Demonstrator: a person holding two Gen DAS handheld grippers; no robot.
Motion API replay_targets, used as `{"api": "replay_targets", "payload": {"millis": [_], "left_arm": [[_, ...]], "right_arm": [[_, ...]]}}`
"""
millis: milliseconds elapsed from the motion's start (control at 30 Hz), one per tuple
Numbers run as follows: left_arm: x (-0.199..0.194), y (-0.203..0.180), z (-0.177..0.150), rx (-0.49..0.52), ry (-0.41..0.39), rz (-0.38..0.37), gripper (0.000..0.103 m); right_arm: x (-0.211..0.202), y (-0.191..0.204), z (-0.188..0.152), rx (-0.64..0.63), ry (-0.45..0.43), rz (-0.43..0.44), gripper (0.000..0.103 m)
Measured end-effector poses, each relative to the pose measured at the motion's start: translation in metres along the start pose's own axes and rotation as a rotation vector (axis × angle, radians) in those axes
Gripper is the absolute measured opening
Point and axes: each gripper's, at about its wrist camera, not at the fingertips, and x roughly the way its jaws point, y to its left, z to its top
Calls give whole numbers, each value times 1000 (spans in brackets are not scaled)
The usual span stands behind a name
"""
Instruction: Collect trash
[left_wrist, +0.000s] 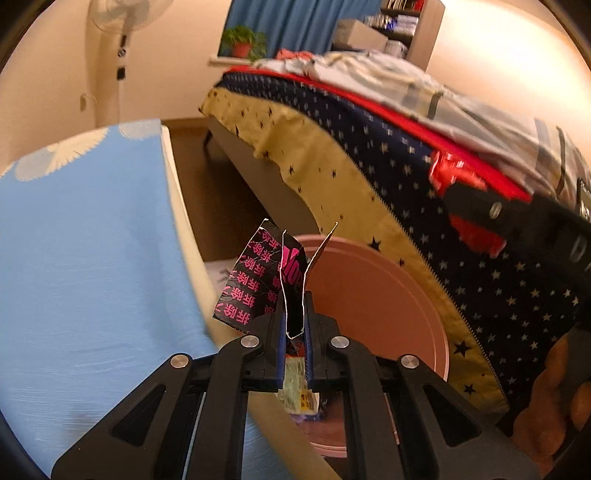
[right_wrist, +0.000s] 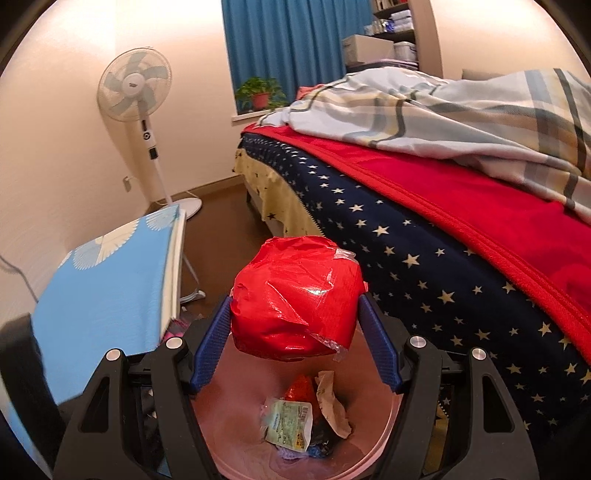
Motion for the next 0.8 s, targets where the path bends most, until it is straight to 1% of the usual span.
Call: {"api": "replay_targets", "payload": {"millis": [233, 267, 300, 333, 400, 500, 633, 800], "left_arm": [[17, -11, -1, 41, 60, -29, 8], [20, -14, -1, 51, 74, -27, 9], [21, -14, -1, 54, 81, -26, 15], [21, -13, 0, 54, 79, -26, 22], [19, -10, -1, 40, 72, -29, 25], [16, -4, -1, 8, 67, -34, 25], [8, -2, 0, -1, 50, -27, 25], [-16, -1, 5, 6, -3, -10, 25]], "right_arm": [[12, 0, -1, 9, 22, -11, 69], [12, -1, -1, 10, 24, -13, 69], [13, -1, -1, 11, 27, -15, 71], [13, -2, -1, 14, 29, -20, 71], [14, -3, 0, 22, 33, -25, 74], [13, -6, 1, 34, 30, -25, 76], [8, -9, 3, 41, 17, -20, 77], [-8, -15, 8, 70, -17, 4, 77]]}}
